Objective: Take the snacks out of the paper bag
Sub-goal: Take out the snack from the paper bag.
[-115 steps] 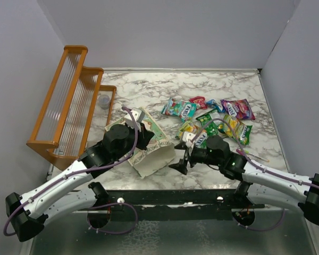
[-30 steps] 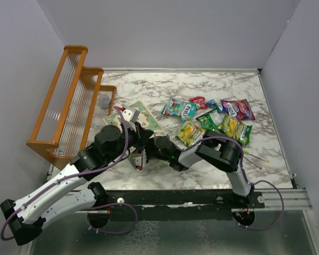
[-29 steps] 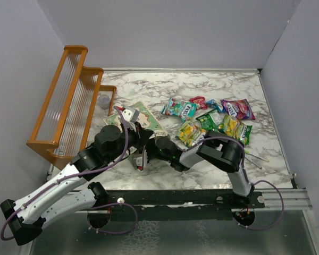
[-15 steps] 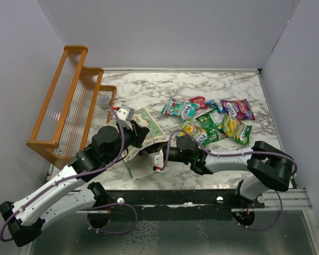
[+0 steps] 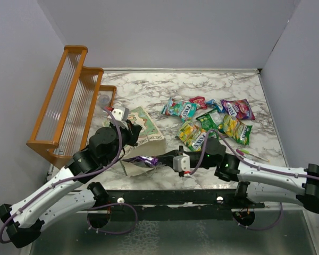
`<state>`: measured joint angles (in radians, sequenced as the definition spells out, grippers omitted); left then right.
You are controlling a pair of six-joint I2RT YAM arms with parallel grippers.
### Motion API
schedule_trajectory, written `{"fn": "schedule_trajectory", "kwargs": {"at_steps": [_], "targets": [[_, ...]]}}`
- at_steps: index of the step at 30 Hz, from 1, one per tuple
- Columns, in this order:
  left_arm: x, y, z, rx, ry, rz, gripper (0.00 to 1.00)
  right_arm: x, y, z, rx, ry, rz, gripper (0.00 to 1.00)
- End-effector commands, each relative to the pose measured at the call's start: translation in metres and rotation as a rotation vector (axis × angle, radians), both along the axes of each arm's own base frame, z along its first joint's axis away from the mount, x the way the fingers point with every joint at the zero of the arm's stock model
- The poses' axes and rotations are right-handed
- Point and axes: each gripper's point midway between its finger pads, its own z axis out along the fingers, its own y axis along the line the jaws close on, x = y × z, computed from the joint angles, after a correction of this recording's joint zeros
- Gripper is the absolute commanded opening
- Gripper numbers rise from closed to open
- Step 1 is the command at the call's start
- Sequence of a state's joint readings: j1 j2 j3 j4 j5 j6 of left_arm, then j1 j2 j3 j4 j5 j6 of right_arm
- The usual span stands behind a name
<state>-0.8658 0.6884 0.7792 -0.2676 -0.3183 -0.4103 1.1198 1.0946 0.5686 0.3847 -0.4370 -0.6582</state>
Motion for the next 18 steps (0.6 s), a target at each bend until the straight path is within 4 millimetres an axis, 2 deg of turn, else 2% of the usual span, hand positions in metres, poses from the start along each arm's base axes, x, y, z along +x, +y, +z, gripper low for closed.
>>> {"fn": "schedule_trajectory", "kwargs": {"at_steps": [1,5,9,14,18], "targets": [[0.006,0.025,0.025,-0.006,-0.064,0.113,0.0,-0.016,-0.021,0.058,0.109,0.028,0.009,0.01],[0.007,0.036,0.024,-0.014,-0.08,0.159,0.0,-0.023,-0.045,0.108,0.204,-0.004,-0.016,0.01],[0.007,0.043,0.025,-0.031,-0.092,0.19,0.0,-0.029,-0.066,0.142,0.265,-0.049,-0.028,0.01],[0.009,0.045,0.029,-0.029,-0.104,0.204,0.0,-0.007,-0.093,0.177,0.323,-0.073,-0.207,0.01],[0.01,0.047,0.031,-0.024,-0.11,0.213,0.0,0.016,-0.115,0.204,0.376,-0.023,-0.381,0.01]]}}
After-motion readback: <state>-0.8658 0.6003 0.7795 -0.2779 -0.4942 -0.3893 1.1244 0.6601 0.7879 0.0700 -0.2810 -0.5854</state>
